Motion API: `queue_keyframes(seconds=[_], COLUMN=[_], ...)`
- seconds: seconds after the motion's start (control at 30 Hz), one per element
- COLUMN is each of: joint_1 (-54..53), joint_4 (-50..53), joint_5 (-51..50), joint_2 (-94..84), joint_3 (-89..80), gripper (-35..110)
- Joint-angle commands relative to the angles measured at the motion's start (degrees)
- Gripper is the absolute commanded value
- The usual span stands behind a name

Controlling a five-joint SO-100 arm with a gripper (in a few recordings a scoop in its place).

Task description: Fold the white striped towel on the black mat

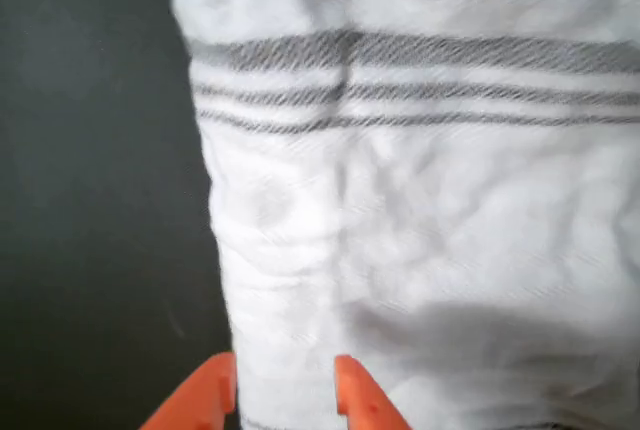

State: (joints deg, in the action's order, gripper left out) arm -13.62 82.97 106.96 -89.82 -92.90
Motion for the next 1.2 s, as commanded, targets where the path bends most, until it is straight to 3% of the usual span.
queue_keyframes(seconds=[0.0,0.43,0.6,0.87,1.17], joint_1=[0.9,4.0,4.7,6.2,14.4], joint_4=[-2.4,-16.2,-19.7,-17.6,-14.0], joint_5=[-0.9,-0.5,0.1,0.8,-4.8], joint_2=[0.4,5.5,6.5,4.2,-0.8], joint_3=[-2.8,-13.2,-17.7,-16.3,-12.7], gripper=[14,12,4,0,0])
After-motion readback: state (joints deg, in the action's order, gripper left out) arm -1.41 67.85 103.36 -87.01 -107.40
